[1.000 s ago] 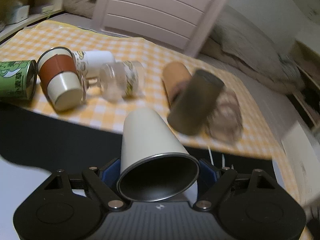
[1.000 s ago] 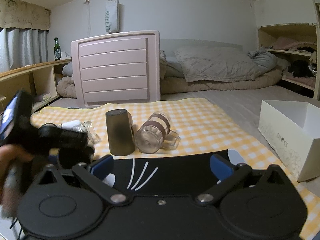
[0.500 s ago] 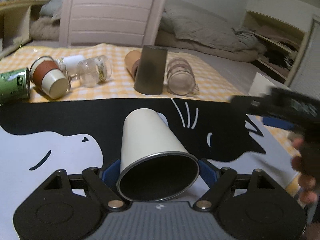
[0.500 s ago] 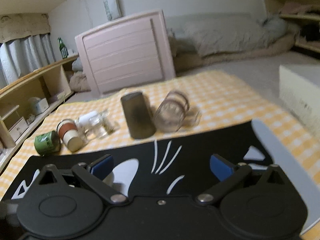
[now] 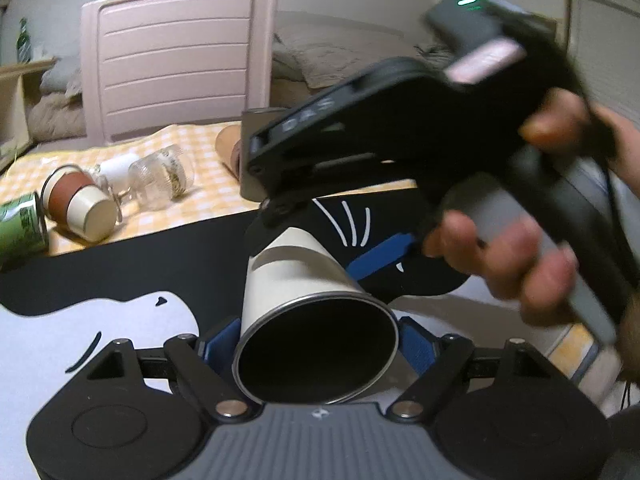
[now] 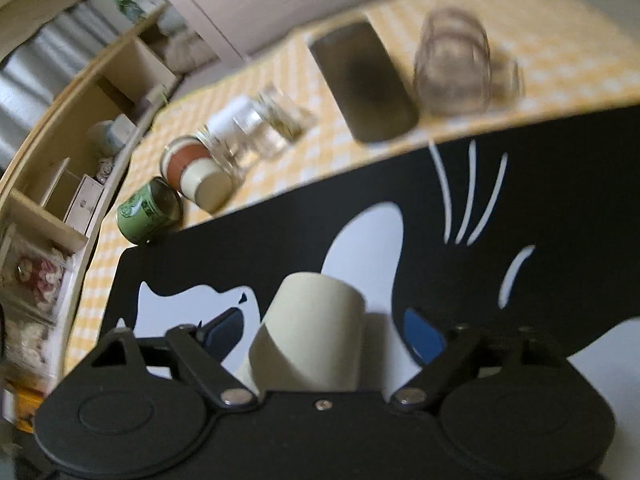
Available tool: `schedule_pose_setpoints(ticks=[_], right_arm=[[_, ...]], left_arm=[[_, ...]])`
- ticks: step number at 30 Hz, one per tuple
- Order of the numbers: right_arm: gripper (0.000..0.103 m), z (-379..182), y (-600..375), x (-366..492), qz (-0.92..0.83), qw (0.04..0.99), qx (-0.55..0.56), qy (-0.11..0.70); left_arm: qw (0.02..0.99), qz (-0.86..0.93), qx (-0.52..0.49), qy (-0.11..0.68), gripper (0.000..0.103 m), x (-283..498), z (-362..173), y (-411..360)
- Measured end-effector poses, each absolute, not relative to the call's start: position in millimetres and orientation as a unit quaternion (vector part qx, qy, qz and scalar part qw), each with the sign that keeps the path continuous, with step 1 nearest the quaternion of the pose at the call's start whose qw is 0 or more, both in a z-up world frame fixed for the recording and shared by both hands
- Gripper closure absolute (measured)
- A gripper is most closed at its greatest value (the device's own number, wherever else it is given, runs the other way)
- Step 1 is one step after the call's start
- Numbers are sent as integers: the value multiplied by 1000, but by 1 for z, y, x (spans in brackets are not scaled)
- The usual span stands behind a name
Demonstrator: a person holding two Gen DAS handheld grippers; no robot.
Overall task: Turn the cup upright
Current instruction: 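Lift the cream cup with the left gripper while the right gripper grasps its base, then open the left gripper to release the cup while the right gripper holds it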
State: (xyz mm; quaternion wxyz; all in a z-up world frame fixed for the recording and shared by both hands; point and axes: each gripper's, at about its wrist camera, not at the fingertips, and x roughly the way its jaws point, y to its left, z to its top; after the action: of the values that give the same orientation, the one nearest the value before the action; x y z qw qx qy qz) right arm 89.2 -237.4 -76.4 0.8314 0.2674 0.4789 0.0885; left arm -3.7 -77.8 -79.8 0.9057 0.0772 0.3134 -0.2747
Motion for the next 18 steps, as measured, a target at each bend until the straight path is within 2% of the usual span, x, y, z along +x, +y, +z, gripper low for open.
schedule_pose_setpoints(ticks=[3,6,9,14,18], right_arm=[[30,-90,-245,104,89,784,316,526],[35,-98,-246,113,98,765,328,545],[36,-99,-243,112,101,768,318,546],[37,-86,-246,98,123,798,291,514],[37,-63,-239,72,141,856,210,450]], left_arm=[[904,-282,95,305,19,-7,-80,-80],[902,-289,107,301,19,-8,-81,-81],[902,-294,110,297,19,-10,-81,-81],[898,-308,102,298,14,-12,-80,-83],[892,-326,64,305,8,-9,-75,-75]])
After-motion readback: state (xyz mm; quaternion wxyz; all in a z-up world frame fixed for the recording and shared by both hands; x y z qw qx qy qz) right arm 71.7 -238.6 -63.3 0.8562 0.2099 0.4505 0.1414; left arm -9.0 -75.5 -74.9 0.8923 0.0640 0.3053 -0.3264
